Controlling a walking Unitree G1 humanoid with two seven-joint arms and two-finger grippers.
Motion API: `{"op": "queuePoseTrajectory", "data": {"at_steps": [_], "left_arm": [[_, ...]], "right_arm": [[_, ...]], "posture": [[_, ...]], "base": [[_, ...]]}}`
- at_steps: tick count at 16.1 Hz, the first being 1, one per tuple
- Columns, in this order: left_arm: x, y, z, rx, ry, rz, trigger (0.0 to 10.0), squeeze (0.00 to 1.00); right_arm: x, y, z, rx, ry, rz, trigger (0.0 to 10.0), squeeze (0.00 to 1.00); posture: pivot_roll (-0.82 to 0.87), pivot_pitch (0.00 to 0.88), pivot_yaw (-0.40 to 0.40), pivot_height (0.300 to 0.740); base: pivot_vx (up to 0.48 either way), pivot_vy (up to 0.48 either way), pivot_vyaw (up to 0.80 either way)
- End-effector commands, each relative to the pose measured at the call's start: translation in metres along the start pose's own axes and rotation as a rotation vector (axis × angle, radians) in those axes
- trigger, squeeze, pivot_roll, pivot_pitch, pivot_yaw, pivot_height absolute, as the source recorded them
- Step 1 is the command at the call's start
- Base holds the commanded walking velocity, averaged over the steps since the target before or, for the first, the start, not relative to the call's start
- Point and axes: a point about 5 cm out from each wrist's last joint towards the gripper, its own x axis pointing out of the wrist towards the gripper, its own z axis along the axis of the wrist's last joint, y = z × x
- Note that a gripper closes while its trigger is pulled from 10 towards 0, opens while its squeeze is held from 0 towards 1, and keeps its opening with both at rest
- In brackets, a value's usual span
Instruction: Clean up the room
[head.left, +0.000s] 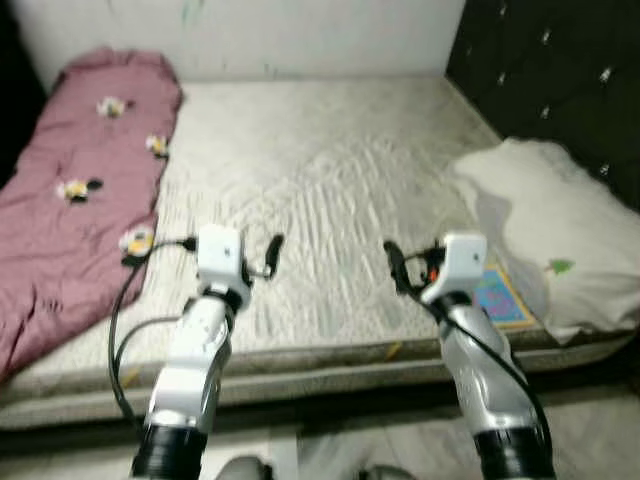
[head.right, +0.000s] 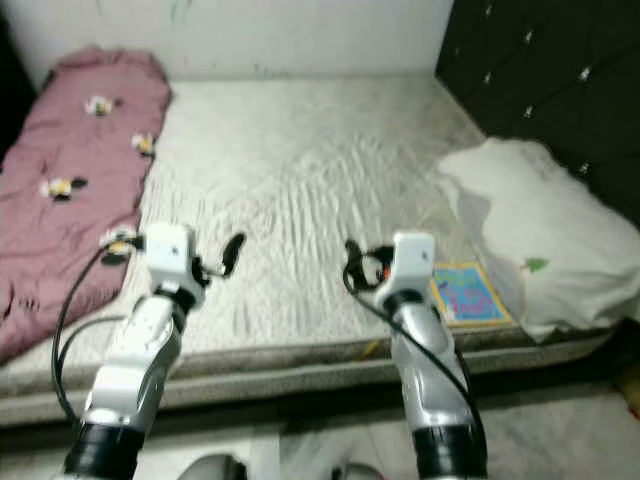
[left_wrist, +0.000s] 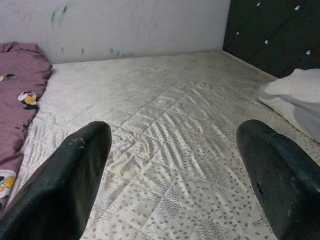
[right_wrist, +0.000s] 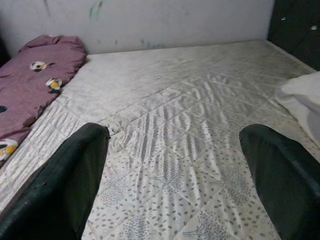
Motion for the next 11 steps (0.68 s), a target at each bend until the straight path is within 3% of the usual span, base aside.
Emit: {"op": "queuePoseTrajectory", "data": {"at_steps": [1, 3, 9, 11], "left_arm": [[-0.0001, 0.0072, 0.0035, 0.014, -0.007, 0.012, 10.0, 0.00], [-0.0004, 0.0067, 0.0060, 0.019, -0.032, 0.003, 10.0, 0.00], [-0.0029, 0.0045, 0.0074, 0.014, -0.049, -0.030, 10.0, 0.00], [-0.0030, 0.0047, 0.0074, 0.012, -0.051, -0.030, 10.0, 0.00]], "right_arm": [[0.0031, 0.0074, 0.0062, 0.001, -0.023, 0.027, 10.0, 0.00], [0.0034, 0.0076, 0.0066, 0.001, -0.024, 0.029, 10.0, 0.00], [0.0034, 0.0068, 0.0065, -0.003, -0.024, 0.026, 10.0, 0.00], [0.0035, 0.0075, 0.0061, -0.005, -0.023, 0.026, 10.0, 0.00]], "posture": [[-0.03, 0.000, -0.039, 0.740], [-0.04, 0.000, -0.041, 0.740], [-0.04, 0.000, -0.041, 0.740], [-0.04, 0.002, -0.042, 0.740]], "base": [[0.000, 0.480, 0.00], [0.000, 0.480, 0.00], [0.000, 0.000, 0.00], [0.244, 0.000, 0.00]]}}
